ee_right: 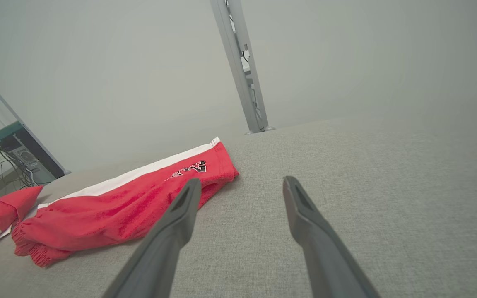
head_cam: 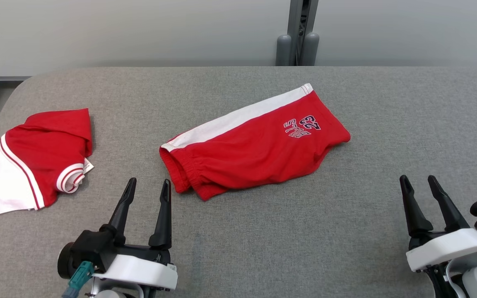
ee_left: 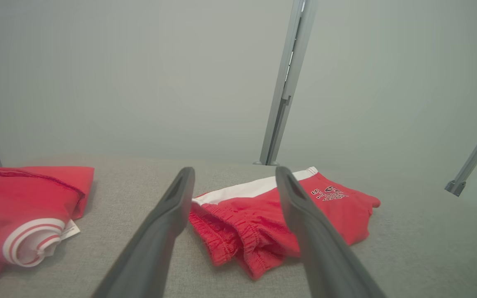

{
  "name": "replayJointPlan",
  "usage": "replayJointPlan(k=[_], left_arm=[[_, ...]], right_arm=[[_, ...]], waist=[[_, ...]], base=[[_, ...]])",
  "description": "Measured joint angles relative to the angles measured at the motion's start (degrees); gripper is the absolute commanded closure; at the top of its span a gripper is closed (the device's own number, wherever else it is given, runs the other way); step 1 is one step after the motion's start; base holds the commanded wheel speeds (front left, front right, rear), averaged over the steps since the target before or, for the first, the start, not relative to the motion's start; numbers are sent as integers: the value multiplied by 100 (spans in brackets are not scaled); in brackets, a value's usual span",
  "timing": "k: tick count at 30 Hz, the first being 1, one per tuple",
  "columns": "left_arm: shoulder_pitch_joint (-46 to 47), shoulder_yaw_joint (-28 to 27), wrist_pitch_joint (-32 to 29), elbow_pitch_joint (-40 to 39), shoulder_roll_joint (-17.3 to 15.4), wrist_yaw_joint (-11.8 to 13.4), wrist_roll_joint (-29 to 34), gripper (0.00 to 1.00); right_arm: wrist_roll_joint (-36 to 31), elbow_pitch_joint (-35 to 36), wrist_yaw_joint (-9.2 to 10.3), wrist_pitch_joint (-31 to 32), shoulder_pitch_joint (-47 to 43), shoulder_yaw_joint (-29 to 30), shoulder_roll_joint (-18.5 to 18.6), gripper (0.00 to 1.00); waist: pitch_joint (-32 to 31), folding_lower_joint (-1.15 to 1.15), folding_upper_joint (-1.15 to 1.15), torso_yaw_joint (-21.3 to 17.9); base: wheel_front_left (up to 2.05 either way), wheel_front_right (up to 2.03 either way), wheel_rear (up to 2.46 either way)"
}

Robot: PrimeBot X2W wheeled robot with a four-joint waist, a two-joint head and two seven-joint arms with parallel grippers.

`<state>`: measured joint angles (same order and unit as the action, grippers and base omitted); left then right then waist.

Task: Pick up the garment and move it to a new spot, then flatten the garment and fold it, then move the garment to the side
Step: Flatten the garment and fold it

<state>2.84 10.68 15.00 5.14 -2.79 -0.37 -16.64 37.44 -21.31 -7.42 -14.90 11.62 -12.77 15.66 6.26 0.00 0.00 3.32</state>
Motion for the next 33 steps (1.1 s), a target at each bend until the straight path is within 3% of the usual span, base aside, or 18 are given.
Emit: replayJointPlan(k=[5,8,13,17,24,33], left_arm=[[-9,82,0,116,1,16,31,0],[-20,122,2,272,1,110,56,0],[-26,194,8,350,2,145,-19,0],[12,243,8,371,1,145,-35,0],[164,447,8,481,8,113,-90,0],[366,721,8,488,1,156,-260,0]], right_arm=[[-953,316,0,0,-370,471,-427,0],[-1425,409,0,0,-451,566,-501,0],[-1560,483,0,0,-516,679,-681,0],[-1034,327,0,100,-421,523,-791,0],[319,-299,0,1159,471,684,-987,0],[791,-1573,0,2509,1723,1467,-1063,0]], waist=[[12,0,0,25],[21,0,0,33],[67,0,0,51],[144,0,0,79],[348,0,0,243],[654,0,0,708]], base=[[0,0,0],[0,0,0],[0,0,0],[0,0,0],[0,0,0],[0,0,0]])
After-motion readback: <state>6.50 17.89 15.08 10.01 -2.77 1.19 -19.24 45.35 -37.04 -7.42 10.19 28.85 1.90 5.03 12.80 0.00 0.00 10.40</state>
